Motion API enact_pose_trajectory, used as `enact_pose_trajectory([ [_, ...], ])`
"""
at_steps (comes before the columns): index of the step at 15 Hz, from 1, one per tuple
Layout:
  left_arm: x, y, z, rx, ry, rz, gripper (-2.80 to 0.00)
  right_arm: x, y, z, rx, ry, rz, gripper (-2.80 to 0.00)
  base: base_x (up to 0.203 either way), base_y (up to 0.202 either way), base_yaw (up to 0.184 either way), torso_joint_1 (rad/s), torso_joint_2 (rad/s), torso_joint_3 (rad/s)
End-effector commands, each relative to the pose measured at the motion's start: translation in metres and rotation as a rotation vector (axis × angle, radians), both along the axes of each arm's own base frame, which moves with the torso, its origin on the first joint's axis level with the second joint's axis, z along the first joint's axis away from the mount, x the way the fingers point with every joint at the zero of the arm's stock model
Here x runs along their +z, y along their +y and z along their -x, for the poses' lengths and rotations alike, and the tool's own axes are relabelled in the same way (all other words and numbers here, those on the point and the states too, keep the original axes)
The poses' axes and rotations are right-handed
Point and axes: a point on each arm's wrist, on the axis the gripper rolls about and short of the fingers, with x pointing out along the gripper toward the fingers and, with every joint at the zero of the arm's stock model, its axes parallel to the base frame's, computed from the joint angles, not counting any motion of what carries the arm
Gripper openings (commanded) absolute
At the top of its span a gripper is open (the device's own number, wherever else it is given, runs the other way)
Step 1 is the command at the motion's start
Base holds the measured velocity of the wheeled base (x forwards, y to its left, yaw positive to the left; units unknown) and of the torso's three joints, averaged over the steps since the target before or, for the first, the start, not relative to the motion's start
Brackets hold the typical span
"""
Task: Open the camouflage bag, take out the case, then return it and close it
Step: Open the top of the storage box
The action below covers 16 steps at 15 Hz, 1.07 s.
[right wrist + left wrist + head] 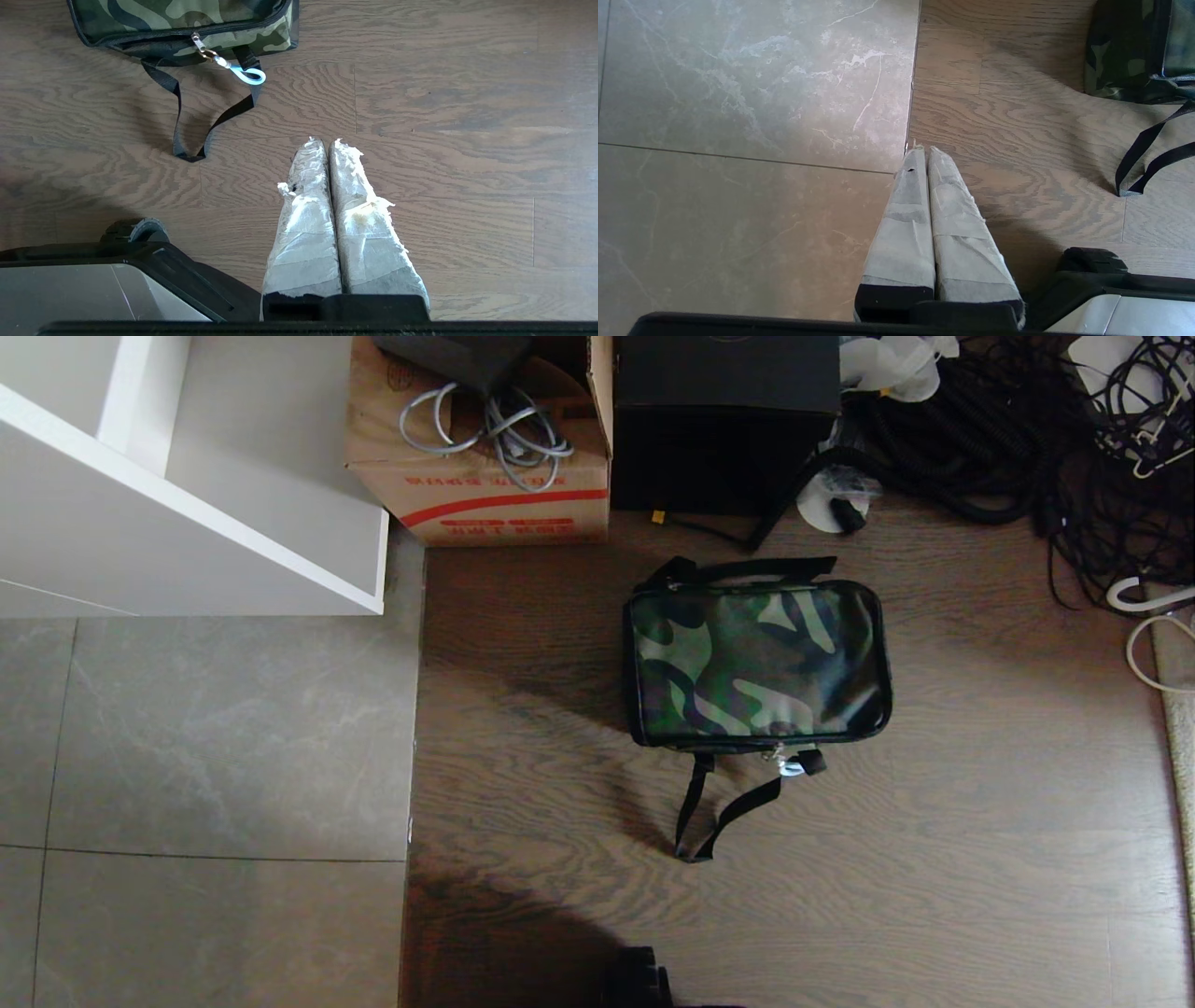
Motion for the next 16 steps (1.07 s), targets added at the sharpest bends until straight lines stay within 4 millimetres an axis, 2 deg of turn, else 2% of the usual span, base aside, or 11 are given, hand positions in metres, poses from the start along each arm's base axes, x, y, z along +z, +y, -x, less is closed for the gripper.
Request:
enact_pose_trajectory([
  [1, -0.0019, 0.0, -0.0006, 0.0, 0.006, 0.001, -2.8, -0.0001, 0.0, 0.0, 0.001, 0.0, -0.001, -2.8, 0.0, 0.0, 0.0, 0.0, 0.0, 0.0],
  [16, -0.0021, 0.0, -0.0006, 0.002, 0.007, 0.001, -2.8, 0.0, 0.0, 0.0, 0.002, 0.0, 0.011, -2.8, 0.0, 0.0, 0.0, 0.0, 0.0, 0.0],
])
